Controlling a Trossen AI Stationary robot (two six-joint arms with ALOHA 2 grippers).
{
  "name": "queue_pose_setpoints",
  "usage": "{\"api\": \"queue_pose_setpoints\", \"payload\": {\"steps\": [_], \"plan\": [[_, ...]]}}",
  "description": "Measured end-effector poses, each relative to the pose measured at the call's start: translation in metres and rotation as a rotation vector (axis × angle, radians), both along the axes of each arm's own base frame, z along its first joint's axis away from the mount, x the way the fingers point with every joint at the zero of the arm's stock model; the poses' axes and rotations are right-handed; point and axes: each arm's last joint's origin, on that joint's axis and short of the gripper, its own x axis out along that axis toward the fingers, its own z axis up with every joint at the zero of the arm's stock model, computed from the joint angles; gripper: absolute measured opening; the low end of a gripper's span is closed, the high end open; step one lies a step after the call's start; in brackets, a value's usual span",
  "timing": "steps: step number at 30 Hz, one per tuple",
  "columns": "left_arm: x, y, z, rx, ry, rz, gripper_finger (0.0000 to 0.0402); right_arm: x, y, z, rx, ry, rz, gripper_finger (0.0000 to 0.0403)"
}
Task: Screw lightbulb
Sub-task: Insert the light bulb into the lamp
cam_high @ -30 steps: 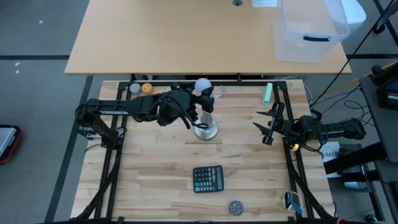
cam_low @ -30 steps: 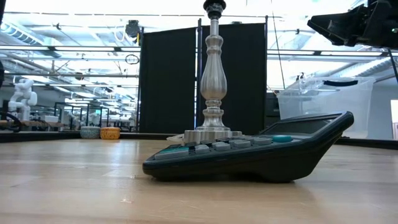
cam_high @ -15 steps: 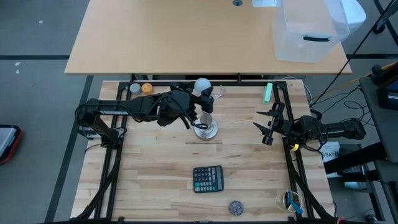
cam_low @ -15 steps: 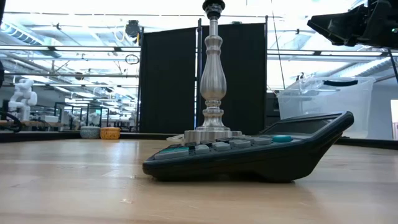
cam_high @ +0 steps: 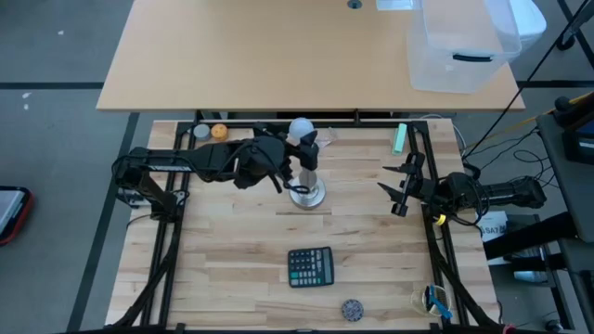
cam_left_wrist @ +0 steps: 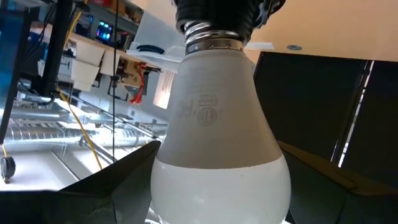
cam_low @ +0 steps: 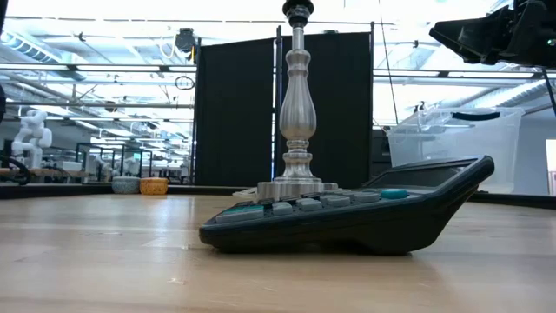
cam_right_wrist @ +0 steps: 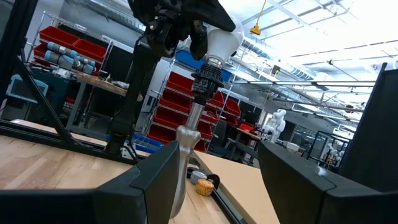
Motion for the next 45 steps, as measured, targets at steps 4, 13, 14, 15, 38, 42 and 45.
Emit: {"api": "queue_pose_setpoints", "payload": {"steps": [4, 13, 14, 15, 38, 42, 45], "plan": [[-0.0004, -0.0001, -0.0002, 0.005, 0.011, -0.002, 0.0302, 0.0000, 0.0000, 0.0000, 0.000, 0.000, 0.000, 0.0212], [-0.0015, 0.0000, -0.0036, 0.008, 0.055, -0.009, 0.0302, 0.0000, 0.0000, 0.0000, 0.000, 0.000, 0.000, 0.0212], [-0.0017, 0.0000, -0.0042, 0.008, 0.063, -0.010, 0.0302, 0.0000, 0.0000, 0.0000, 0.000, 0.000, 0.000, 0.0212], [-0.0019, 0.0000, -0.0046, 0.008, 0.068, -0.010, 0.0302, 0.0000, 0.0000, 0.0000, 0.000, 0.000, 0.000, 0.0212], [-0.0003, -0.0017, -0.0039, -0.003, 0.065, -0.070, 0.0302, 0.0000, 0.0000, 0.0000, 0.000, 0.000, -0.001, 0.0212], [0.0000, -0.0018, -0.0036, -0.005, 0.058, -0.076, 0.0303, 0.0000, 0.0000, 0.0000, 0.000, 0.000, -0.001, 0.0212], [0.0003, -0.0022, -0.0037, -0.010, 0.059, -0.089, 0.0303, 0.0000, 0.0000, 0.0000, 0.000, 0.000, -0.001, 0.0212]]}}
